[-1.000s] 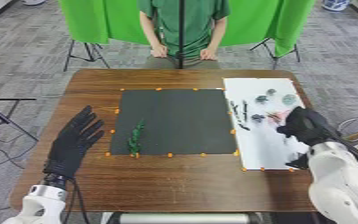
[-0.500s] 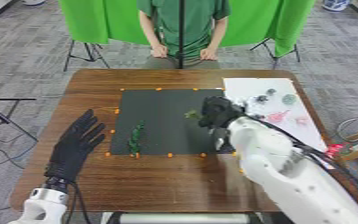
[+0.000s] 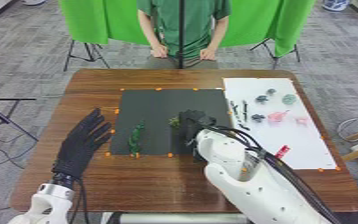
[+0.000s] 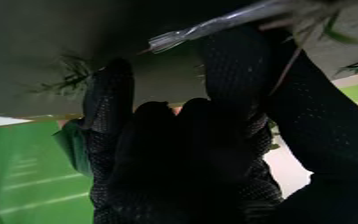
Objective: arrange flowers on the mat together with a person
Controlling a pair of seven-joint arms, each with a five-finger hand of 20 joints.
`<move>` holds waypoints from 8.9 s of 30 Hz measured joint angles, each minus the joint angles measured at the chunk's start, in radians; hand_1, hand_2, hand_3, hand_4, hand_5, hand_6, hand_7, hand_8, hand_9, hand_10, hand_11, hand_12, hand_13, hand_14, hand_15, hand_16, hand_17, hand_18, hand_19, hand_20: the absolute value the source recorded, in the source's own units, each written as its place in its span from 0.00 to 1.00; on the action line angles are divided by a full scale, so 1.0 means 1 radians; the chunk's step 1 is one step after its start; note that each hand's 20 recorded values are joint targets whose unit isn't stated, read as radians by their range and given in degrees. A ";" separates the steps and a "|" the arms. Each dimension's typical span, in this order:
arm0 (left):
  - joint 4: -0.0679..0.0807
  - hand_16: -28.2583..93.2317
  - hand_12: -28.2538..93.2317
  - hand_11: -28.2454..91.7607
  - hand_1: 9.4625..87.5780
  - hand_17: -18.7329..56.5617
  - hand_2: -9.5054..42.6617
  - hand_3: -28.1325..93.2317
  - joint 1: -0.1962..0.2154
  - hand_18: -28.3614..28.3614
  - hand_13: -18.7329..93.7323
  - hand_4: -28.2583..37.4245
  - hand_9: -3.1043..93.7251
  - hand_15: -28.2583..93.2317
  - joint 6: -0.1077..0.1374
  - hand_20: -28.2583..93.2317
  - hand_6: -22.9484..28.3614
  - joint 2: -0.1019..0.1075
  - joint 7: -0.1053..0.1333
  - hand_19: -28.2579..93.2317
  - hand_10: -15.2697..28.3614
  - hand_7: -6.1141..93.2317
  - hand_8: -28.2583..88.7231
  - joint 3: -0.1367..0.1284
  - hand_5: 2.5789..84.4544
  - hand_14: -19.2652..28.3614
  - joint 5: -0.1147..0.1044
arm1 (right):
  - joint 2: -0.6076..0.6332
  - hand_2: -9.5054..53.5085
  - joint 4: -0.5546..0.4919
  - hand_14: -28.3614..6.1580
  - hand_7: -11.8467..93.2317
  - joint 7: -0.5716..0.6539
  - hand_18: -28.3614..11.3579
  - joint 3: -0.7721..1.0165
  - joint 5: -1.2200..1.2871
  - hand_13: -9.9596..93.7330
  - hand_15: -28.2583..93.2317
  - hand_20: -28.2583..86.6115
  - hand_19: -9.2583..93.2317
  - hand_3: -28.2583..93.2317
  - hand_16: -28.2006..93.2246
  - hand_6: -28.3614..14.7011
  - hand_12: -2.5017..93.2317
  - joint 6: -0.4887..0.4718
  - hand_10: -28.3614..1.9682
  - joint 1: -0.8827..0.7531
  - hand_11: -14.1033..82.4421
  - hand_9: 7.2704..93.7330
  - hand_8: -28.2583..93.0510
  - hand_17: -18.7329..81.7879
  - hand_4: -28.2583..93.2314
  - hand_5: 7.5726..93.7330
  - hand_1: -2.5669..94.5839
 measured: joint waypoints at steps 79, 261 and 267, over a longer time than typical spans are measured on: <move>-0.054 0.28 0.38 0.35 0.25 0.12 0.04 0.79 0.090 0.85 0.32 0.09 0.22 0.38 0.011 0.30 0.50 -0.034 0.018 0.55 0.56 0.22 0.16 -0.044 0.29 0.63 0.014 | 0.143 0.15 -0.521 0.46 0.27 -0.399 0.15 1.099 1.309 0.37 0.34 0.43 0.45 0.91 0.48 0.54 0.26 0.206 0.45 -0.887 0.25 0.31 0.15 0.22 0.03 0.30 0.17; -0.041 0.27 0.37 0.36 0.24 0.12 0.06 0.79 0.072 0.85 0.34 0.05 0.24 0.40 0.003 0.30 0.51 -0.041 -0.052 0.56 0.57 0.21 0.16 -0.029 0.31 0.65 0.005 | 0.461 0.00 0.053 0.65 0.52 -0.155 0.26 0.203 -0.250 0.70 0.78 0.55 0.71 0.88 0.40 0.73 0.42 0.282 0.69 -0.123 0.52 0.69 0.16 0.36 0.00 0.56 0.43; -0.037 0.27 0.37 0.36 0.24 0.12 0.06 0.79 0.065 0.85 0.34 0.05 0.24 0.40 -0.002 0.30 0.51 -0.039 -0.052 0.56 0.57 0.22 0.16 -0.030 0.31 0.65 0.005 | 0.454 0.00 0.088 0.69 0.54 -0.160 0.29 0.163 -0.257 0.82 0.75 0.55 0.73 0.88 0.45 0.74 0.55 0.330 0.78 -0.089 0.36 0.92 0.21 0.40 0.00 0.73 0.54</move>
